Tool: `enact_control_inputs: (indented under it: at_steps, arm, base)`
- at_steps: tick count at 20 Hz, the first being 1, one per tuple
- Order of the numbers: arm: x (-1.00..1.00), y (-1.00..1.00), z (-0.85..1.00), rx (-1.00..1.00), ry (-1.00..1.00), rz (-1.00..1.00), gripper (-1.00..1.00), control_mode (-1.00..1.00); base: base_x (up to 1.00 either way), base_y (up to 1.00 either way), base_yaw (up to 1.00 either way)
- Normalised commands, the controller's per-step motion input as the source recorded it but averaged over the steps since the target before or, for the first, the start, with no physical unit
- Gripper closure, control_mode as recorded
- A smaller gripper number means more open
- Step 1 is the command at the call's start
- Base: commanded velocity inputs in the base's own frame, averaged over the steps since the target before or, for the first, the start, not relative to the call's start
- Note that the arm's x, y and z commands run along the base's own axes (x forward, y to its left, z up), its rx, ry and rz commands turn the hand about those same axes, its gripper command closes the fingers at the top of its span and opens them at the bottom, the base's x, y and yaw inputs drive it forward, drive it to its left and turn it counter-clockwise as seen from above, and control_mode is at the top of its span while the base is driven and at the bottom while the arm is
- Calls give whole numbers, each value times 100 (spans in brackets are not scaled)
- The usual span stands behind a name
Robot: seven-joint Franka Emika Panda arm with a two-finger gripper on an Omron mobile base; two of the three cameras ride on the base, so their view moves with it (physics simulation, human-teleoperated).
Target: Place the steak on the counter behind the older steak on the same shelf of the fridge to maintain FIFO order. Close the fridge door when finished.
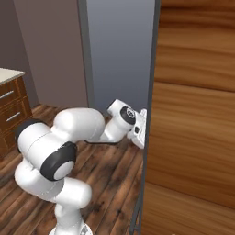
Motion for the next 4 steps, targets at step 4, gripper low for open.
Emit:
enact_control_inputs:
  at_steps: [4]
  arm:
    - [-1, -43, -16, 0, -17, -13, -100, -100]
  base:
    - [0, 0, 0]
